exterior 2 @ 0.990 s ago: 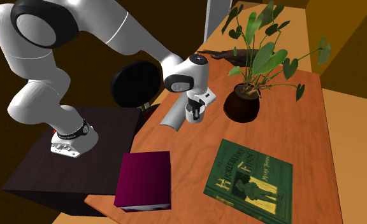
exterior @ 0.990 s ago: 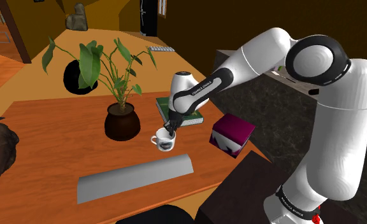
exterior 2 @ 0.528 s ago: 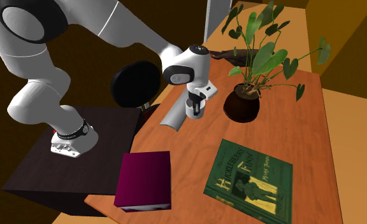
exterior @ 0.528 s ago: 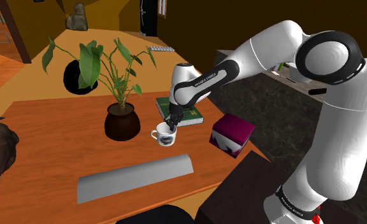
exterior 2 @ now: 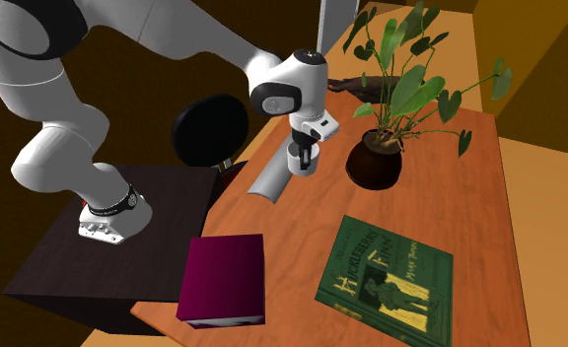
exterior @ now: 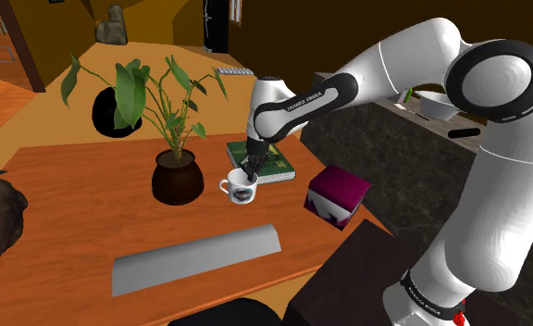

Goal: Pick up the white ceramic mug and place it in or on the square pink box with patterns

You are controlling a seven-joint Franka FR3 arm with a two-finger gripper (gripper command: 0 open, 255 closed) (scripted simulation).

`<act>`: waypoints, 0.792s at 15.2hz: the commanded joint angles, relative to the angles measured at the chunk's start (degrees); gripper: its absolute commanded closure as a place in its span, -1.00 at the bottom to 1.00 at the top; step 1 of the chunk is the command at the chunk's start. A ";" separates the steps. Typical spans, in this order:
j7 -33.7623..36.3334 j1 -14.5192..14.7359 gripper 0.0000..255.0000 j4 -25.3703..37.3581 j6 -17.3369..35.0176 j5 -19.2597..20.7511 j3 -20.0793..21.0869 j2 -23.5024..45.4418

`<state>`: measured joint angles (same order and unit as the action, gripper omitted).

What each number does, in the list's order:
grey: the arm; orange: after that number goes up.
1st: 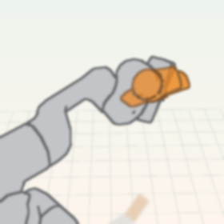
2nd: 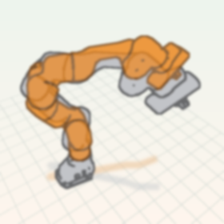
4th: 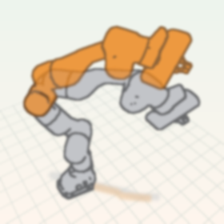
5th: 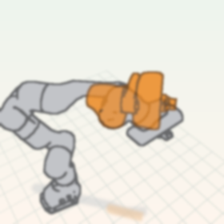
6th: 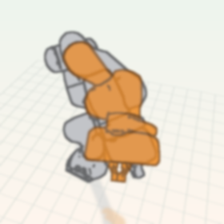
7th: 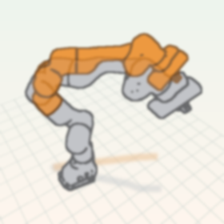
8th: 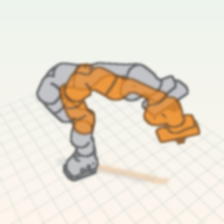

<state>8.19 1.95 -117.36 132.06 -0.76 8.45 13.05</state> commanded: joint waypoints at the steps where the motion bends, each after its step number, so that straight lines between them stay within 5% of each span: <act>1: -0.11 -0.08 1.00 0.31 -1.22 -0.15 0.02 -0.89; 12: -0.28 -0.26 1.00 4.02 -8.93 -0.74 0.15 -4.93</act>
<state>8.00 1.74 -113.83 123.83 -1.46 8.62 8.31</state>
